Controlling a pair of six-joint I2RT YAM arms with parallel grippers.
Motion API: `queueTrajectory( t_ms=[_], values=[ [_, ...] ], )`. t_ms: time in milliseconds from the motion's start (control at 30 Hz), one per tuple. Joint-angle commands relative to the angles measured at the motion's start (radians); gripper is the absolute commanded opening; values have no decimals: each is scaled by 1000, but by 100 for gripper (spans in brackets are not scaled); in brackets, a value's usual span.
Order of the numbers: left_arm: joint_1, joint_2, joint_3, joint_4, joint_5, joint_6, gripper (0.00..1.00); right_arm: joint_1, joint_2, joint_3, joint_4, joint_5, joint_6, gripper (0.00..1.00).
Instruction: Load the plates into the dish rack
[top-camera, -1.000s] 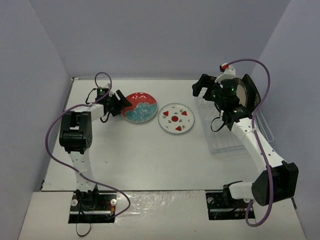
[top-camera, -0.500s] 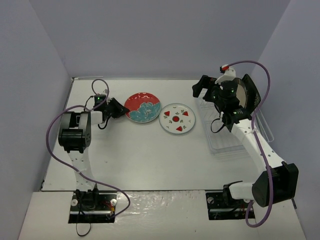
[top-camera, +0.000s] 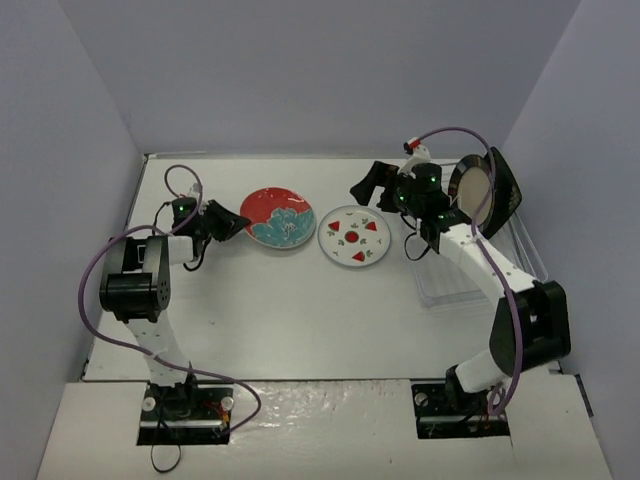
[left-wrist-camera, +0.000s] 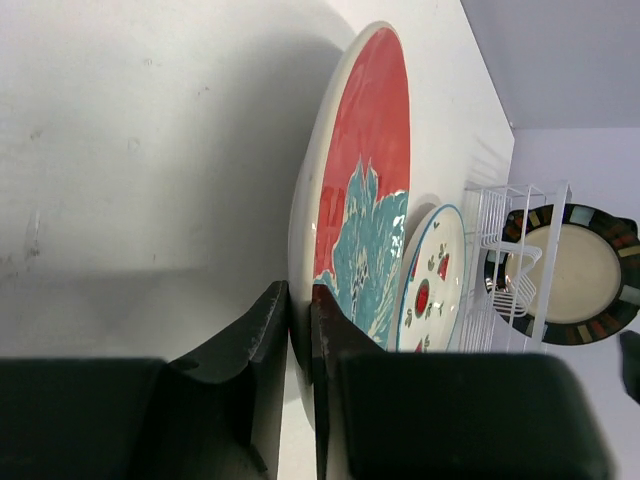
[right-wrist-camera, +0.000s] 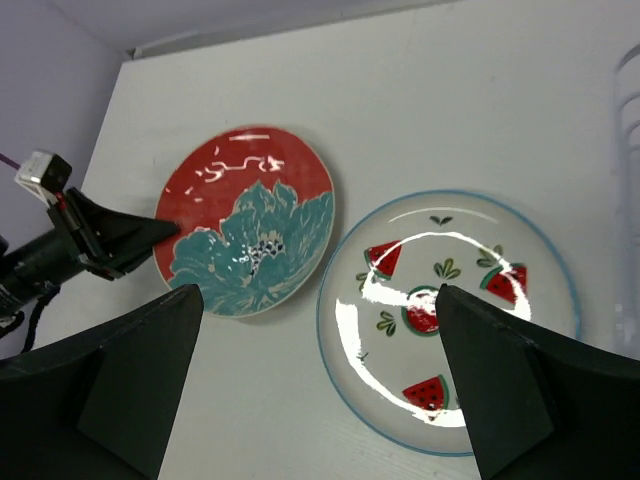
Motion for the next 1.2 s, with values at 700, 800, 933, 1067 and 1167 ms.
queueTrajectory(
  t_ms=[700, 800, 933, 1067, 1167],
  values=[
    [-30, -453, -161, -127, -160, -152, 0, 385, 400, -101, 473, 116, 740, 95],
    [-30, -479, -166, -143, -165, -149, 0, 391, 439, -94, 507, 115, 777, 94],
    [-30, -511, -186, -147, -155, -163, 0, 394, 477, -72, 503, 110, 803, 91],
    [-30, -546, -200, -131, -140, -174, 0, 396, 496, -75, 536, 110, 819, 90],
    [-30, -578, -207, -123, -124, -178, 0, 394, 513, -81, 578, 115, 834, 90]
  ],
)
